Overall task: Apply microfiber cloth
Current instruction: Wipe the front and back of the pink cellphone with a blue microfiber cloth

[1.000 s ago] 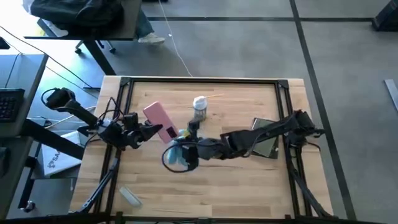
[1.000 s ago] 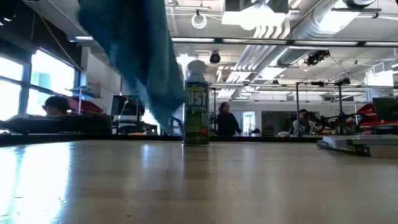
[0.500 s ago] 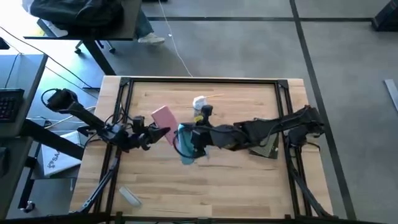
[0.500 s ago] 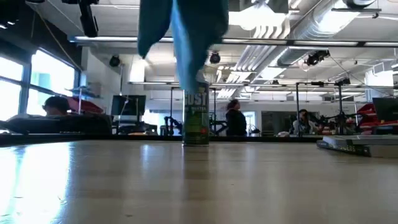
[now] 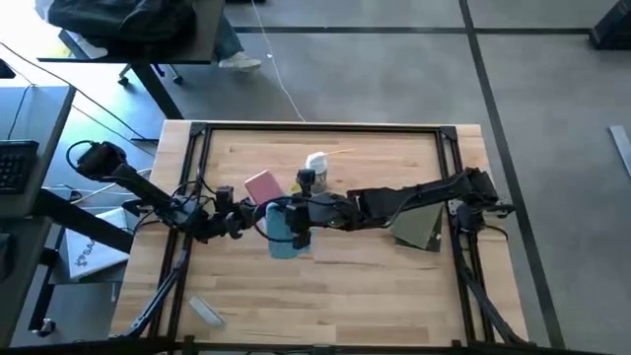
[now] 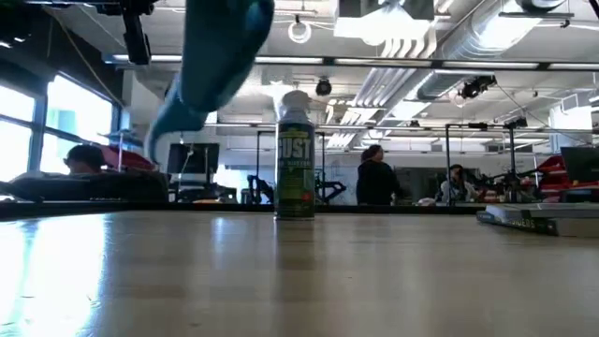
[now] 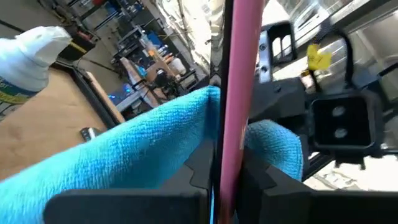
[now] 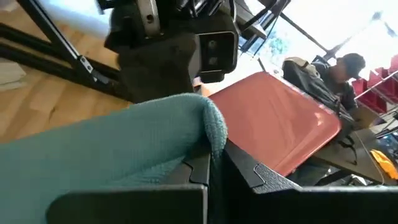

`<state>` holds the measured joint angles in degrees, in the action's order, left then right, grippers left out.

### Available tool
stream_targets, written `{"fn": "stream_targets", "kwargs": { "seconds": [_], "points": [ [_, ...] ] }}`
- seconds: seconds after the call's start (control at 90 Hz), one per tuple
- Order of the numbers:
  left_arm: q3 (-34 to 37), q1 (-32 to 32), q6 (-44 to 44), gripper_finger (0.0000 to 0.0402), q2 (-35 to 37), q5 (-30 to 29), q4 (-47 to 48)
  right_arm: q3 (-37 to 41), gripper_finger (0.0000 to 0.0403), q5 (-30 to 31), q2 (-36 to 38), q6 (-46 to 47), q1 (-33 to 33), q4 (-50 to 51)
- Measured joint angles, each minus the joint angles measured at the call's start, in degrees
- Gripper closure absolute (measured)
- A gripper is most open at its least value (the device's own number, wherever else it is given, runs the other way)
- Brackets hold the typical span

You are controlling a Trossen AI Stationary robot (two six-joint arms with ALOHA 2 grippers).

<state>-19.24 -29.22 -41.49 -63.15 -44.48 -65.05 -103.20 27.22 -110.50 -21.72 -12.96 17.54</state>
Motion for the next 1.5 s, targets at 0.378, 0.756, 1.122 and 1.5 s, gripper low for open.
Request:
{"fn": "stream_targets", "kwargs": {
  "seconds": [0.378, 0.756, 1.122, 1.5],
  "points": [
    [0.03, -0.56, 5.66, 0.0387, 3.83, 1.04, -1.26, 0.2, 0.0403, 3.3, 0.44, -3.2, -3.97, -1.05],
    [-0.07, -0.65, 5.65, 0.0387, 2.99, 1.78, 2.26, 0.33, 0.0403, -3.67, -4.7, 3.71, -4.52, -2.55],
    [-0.09, -2.6, 3.6, 0.0387, 2.99, 0.82, 5.58, 0.31, 0.0403, 15.59, -1.76, 3.66, -8.56, 13.86],
    [-0.09, -2.72, -1.86, 0.0387, 2.68, -2.18, 12.02, 0.24, 0.0403, 13.44, -0.94, -3.55, -6.04, 1.77]
  ]
}}
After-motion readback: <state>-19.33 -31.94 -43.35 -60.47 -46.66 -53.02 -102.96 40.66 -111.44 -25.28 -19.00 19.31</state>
